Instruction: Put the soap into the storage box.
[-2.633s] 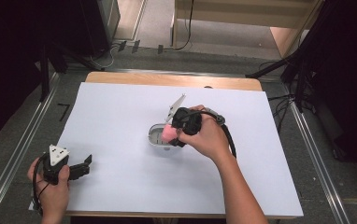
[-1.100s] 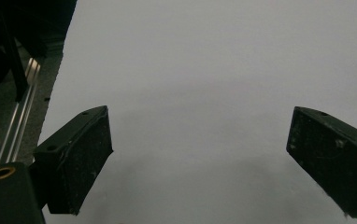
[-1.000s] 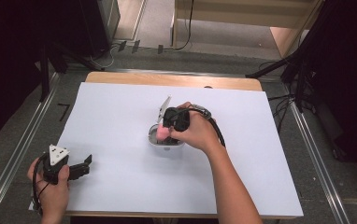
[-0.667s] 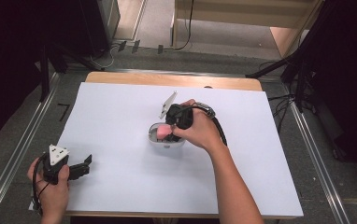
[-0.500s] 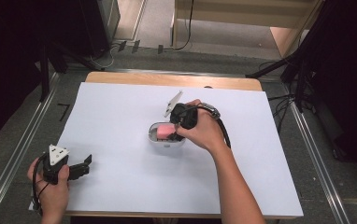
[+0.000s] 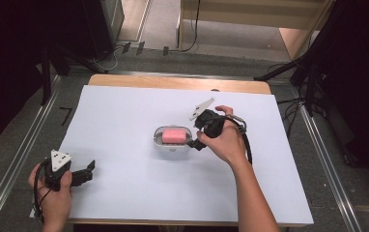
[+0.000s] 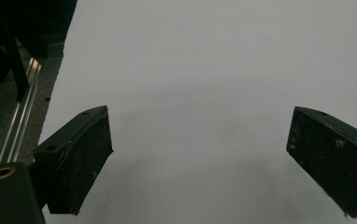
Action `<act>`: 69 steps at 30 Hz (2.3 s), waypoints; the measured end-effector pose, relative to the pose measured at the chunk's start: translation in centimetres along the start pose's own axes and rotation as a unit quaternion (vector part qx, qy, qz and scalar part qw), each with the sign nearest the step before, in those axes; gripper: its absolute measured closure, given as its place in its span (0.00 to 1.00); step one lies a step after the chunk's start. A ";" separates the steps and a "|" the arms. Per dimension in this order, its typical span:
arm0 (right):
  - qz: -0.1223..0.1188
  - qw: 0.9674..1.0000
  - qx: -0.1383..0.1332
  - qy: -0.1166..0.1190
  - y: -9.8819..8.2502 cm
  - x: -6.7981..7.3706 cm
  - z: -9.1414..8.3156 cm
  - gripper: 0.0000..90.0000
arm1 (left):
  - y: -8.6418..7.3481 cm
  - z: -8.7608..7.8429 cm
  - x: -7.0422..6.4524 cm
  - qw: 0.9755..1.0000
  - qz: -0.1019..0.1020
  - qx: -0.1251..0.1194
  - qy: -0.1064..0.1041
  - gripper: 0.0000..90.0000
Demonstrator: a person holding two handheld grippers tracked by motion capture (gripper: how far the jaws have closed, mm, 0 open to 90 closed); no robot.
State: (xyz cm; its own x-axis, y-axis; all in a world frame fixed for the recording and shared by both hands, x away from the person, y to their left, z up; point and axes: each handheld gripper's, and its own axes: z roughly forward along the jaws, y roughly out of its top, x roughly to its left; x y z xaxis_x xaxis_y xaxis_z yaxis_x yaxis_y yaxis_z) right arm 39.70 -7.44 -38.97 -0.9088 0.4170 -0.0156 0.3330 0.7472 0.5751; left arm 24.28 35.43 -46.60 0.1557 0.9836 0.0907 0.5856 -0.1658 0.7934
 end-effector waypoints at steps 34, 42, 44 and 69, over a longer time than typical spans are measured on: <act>0.126 0.990 -0.039 -0.052 -10.8 -0.4 -3.0 0.00 | 0.0 0.0 -0.2 1.000 0.009 0.000 0.004 0.08; 0.140 0.986 -0.056 -0.065 -12.8 -0.1 -3.6 0.00 | 0.0 0.0 -0.2 1.000 0.010 0.000 0.004 0.08; 0.140 0.986 -0.058 -0.069 -13.3 0.0 -3.8 0.00 | 0.0 0.0 -0.2 1.000 0.009 -0.001 0.004 0.08; 0.207 0.963 -0.116 -0.125 -21.0 1.4 -5.6 0.00 | 0.0 0.0 -0.3 1.000 0.012 0.000 0.005 0.08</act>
State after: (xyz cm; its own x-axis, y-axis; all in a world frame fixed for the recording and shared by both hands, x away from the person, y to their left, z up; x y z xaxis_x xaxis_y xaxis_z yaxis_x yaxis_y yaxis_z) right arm 30.01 -25.39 -46.50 -0.6119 0.7874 0.0747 0.5619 0.3663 0.7417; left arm 24.20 35.15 -46.62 0.1606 0.9802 0.1156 0.5813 -0.1886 0.7915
